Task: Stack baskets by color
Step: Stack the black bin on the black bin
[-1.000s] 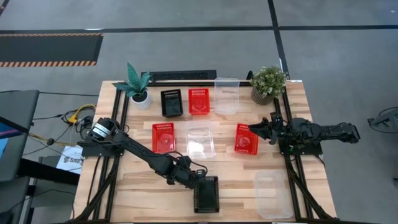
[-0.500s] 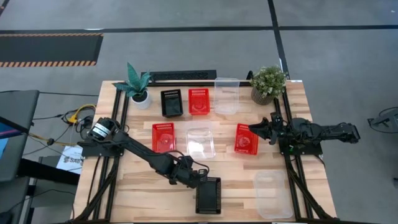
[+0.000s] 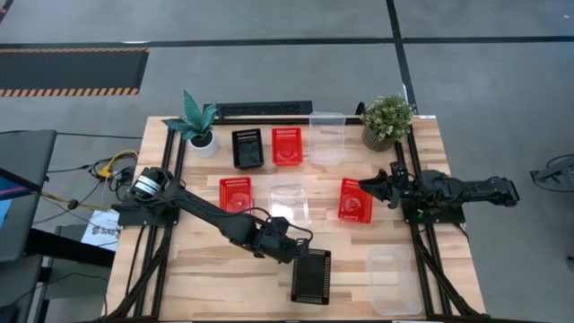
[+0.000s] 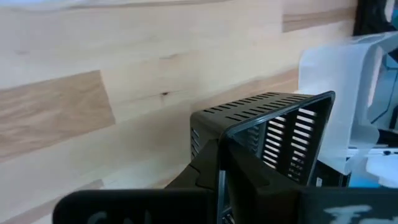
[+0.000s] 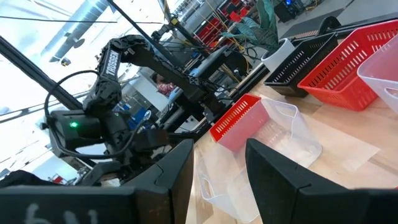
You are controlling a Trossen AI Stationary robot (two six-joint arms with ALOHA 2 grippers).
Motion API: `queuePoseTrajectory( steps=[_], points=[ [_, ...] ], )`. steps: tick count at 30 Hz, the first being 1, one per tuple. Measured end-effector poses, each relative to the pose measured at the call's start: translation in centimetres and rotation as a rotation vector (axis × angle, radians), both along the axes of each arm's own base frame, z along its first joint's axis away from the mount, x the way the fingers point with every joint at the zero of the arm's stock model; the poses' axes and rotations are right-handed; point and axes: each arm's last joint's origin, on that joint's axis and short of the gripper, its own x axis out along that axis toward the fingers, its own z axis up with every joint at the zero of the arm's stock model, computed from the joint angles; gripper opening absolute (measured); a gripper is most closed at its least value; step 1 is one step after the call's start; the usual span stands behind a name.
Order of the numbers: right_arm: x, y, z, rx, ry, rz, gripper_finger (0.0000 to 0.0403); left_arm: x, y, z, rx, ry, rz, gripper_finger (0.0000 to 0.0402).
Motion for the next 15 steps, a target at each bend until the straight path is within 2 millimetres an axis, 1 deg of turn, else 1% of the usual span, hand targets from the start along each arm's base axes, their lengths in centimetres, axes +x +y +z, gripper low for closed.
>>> queuePoseTrajectory(
  steps=[3,7,11,15],
  points=[
    [0.0,0.0,0.0,0.000,0.000,0.000,0.0169,0.2,0.2,1.2,0.003,-0.023,-0.033,0.0000],
    [0.0,0.0,0.0,0.000,0.000,0.000,0.0169,0.2,0.7,3.9,0.019,-0.096,-0.054,0.0000],
    [0.0,0.0,0.0,0.000,0.001,0.000,0.0169,-0.8,2.0,5.9,0.062,-0.109,-0.036,0.0000],
    [0.0,0.0,0.0,0.000,0.000,0.000,0.0169,-2.8,4.2,8.0,0.138,-0.055,-0.014,0.0000]
  ],
)
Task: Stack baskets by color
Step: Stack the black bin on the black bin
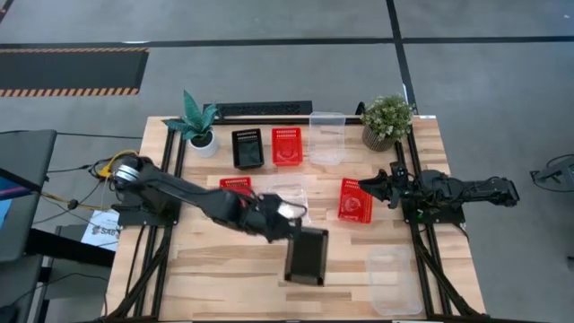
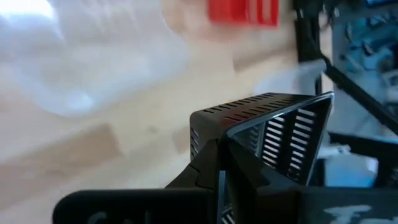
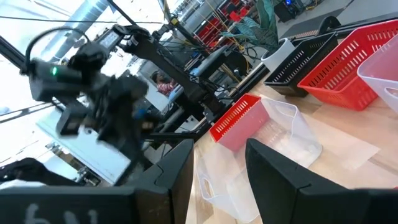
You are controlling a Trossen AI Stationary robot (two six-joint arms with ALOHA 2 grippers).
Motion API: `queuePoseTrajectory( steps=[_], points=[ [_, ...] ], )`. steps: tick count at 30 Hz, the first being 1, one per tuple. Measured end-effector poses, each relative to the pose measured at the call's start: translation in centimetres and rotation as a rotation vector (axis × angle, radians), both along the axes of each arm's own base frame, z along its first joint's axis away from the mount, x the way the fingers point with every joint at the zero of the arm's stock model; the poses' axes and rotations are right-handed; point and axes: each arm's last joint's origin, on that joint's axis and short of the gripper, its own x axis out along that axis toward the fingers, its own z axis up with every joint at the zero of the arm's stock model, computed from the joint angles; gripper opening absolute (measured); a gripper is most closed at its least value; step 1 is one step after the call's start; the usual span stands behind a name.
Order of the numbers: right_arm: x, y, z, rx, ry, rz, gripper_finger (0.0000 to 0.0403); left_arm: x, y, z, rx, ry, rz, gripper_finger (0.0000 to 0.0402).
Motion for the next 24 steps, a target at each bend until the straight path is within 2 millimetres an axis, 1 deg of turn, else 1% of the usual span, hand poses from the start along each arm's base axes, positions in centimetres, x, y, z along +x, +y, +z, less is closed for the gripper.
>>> queuePoseTrajectory(
  steps=[2,5,8,13,16,19,21,24],
  points=[
    [0.0,0.0,0.0,0.000,0.000,0.000,0.0169,-1.3,1.5,1.2,0.050,0.034,0.029,0.0000],
    [0.0,0.0,0.0,0.000,0.001,0.000,0.0169,-3.3,4.3,3.0,0.135,0.069,0.082,0.0000],
    [0.0,0.0,0.0,0.000,0.004,0.000,0.0169,-5.5,7.5,4.7,0.220,0.121,0.134,0.0000],
    [0.0,0.0,0.0,0.000,0.006,0.000,0.0169,-8.9,13.6,6.4,0.324,0.239,0.215,0.0000],
    [0.0,0.0,-0.1,0.000,0.007,0.000,0.0169,-10.5,17.3,7.0,0.379,0.285,0.254,0.0000],
    [0.0,0.0,-0.1,-0.001,0.009,-0.001,0.0169,-11.5,20.7,7.2,0.412,0.326,0.279,0.0000],
    [0.0,0.0,-0.1,-0.001,0.009,-0.004,0.0169,-12.3,22.9,6.9,0.405,0.349,0.307,0.0000],
    [0.0,0.0,-0.1,-0.001,0.010,-0.005,0.0169,-12.7,26.0,5.9,0.383,0.327,0.330,0.0000]
  ],
)
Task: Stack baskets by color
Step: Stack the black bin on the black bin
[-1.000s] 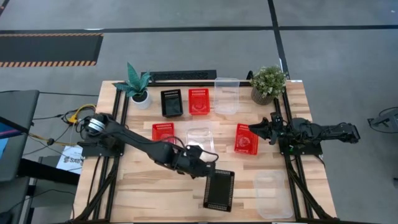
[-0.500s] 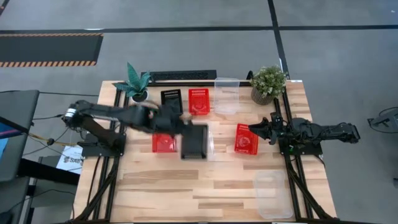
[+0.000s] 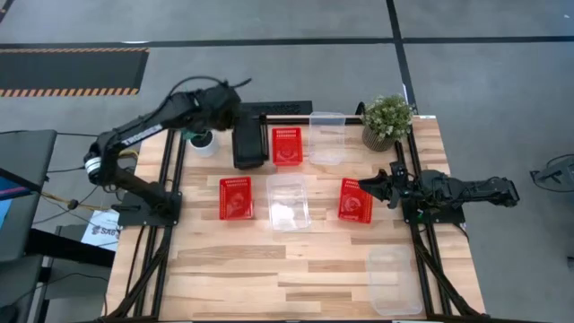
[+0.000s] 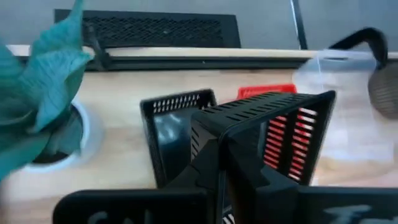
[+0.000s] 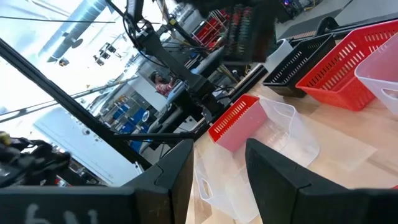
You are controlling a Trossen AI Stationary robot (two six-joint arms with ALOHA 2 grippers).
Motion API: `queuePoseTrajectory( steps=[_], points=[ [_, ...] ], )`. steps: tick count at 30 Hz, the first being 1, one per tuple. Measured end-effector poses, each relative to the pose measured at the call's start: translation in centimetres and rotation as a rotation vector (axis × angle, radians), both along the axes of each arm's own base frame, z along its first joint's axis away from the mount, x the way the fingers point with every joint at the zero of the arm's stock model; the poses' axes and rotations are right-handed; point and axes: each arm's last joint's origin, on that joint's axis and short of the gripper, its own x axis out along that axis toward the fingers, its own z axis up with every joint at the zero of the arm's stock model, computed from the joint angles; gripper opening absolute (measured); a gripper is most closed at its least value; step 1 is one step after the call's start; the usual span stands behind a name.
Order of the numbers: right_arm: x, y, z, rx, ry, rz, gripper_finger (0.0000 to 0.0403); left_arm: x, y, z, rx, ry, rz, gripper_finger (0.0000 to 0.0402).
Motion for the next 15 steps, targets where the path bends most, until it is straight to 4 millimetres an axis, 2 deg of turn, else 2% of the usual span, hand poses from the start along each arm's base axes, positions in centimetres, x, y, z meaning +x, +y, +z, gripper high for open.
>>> queuePoseTrajectory(
  steps=[5,7,15],
  points=[
    [0.0,0.0,0.0,0.000,0.003,-0.001,0.0169,-1.1,4.1,-1.1,-0.012,-0.035,0.074,0.0000],
    [0.0,0.0,0.0,0.000,0.004,-0.003,0.0169,-1.2,4.9,-1.8,-0.039,-0.020,0.064,0.0000],
    [0.0,-0.1,0.0,0.002,0.002,-0.041,0.0169,0.6,7.7,-5.4,-0.153,0.026,-0.014,0.0000]
  ],
)
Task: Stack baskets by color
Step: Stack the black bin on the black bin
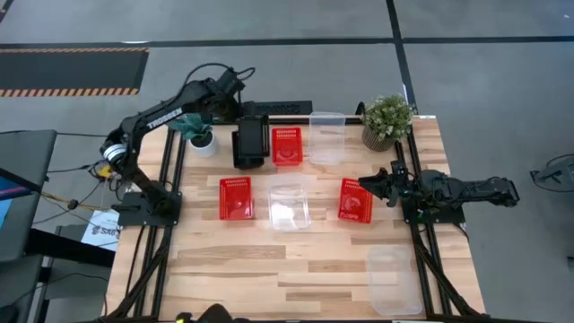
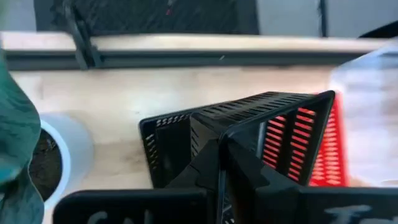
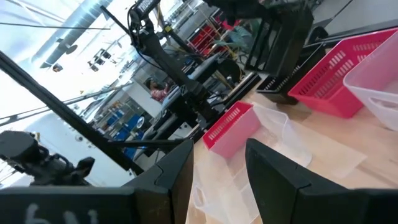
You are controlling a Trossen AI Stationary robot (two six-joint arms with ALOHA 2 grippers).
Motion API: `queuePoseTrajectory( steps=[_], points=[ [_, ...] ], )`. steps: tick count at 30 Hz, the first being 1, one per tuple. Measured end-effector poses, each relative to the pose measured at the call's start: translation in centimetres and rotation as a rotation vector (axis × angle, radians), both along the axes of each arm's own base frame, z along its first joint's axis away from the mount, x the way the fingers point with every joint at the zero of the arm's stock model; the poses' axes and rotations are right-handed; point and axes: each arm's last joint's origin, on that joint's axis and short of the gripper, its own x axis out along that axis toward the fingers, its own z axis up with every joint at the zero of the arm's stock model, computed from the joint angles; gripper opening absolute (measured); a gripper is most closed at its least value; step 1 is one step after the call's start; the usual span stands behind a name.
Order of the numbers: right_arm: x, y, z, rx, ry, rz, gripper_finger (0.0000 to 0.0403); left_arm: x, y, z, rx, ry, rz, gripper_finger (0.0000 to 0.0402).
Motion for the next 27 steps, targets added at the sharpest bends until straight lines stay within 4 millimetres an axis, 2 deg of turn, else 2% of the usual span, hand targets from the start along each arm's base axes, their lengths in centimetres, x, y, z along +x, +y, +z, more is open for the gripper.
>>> queuePoseTrajectory(
  steps=[4,10,16,22,27],
  points=[
    [0.0,0.0,0.0,0.000,0.001,-0.008,0.0169,0.1,0.3,-0.6,-0.027,0.012,-0.008,0.0000],
    [0.0,0.0,0.0,-0.001,0.002,-0.009,0.0169,-0.9,0.2,0.0,-0.034,0.016,0.014,0.0000],
    [0.0,0.0,0.0,-0.001,0.003,-0.010,0.0169,-1.3,-0.1,-0.2,-0.080,0.043,0.022,0.0000],
    [0.0,0.0,0.0,0.000,0.003,-0.012,0.0169,-1.8,0.5,-0.2,-0.065,0.055,0.069,0.0000],
    [0.0,0.0,0.0,0.000,0.003,-0.012,0.0169,-2.1,1.1,-1.5,-0.119,-0.035,0.076,0.0000]
  ],
)
